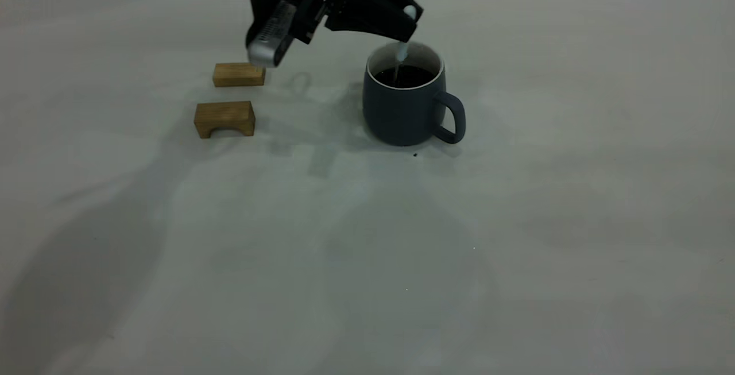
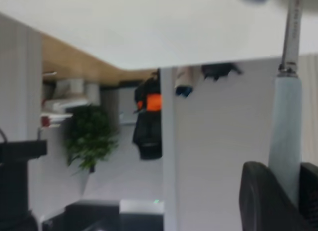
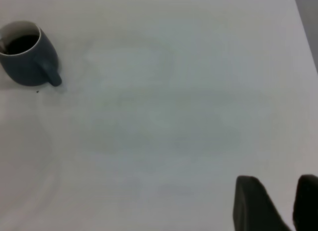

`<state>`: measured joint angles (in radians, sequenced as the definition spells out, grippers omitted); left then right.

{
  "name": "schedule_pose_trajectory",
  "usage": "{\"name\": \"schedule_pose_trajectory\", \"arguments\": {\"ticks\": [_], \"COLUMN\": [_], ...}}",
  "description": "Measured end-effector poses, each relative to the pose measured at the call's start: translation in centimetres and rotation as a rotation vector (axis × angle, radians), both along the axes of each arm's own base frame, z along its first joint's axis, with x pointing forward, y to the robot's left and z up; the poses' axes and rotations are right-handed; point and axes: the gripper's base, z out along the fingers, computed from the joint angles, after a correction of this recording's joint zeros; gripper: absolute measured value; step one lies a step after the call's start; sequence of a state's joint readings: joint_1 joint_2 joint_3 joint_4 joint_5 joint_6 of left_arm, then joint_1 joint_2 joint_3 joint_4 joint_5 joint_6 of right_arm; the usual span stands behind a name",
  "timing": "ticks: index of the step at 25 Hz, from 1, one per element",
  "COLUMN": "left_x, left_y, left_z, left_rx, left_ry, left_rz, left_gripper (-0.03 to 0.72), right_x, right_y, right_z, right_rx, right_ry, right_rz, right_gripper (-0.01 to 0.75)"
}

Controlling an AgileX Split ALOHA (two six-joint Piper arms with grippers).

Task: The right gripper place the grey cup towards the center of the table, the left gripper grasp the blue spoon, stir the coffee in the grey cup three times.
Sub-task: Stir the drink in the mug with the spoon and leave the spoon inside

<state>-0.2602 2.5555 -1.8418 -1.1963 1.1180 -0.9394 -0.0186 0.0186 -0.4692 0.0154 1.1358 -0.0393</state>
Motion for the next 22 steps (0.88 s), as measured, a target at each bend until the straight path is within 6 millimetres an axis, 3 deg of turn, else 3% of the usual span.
{"name": "schedule_pose_trajectory", "arguments": {"ticks": [6,9,14,18,22], "left_x": [1.3,1.1,-0.1,-0.6,-0.2], "left_y": [0.3,-0.6,-1.9,-1.3,-0.1], "left_z": [-0.2,0.2,0.7,0.0,-0.5], "left_rx": [0.001,-0.058,-0.107,0.009,0.074], "left_ry": [-0.179,-0.210,-0.106,0.012,0.025], "left_rz": [0.050,0.042,-0.007,-0.024,0.007], "left_gripper": [0.169,0.169,0.169,0.169,0.169], "right_x": [0.0,0.0,0.0,0.0,0.0], "right_y": [0.0,0.0,0.0,0.0,0.0], "right_z": [0.0,0.0,0.0,0.0,0.0], "right_rx": [0.000,0.000,0.000,0.000,0.000], "right_ry": [0.000,0.000,0.000,0.000,0.000], "right_rz": [0.000,0.000,0.000,0.000,0.000], "right_gripper": [0.237,0.237,0.237,0.237,0.237]}}
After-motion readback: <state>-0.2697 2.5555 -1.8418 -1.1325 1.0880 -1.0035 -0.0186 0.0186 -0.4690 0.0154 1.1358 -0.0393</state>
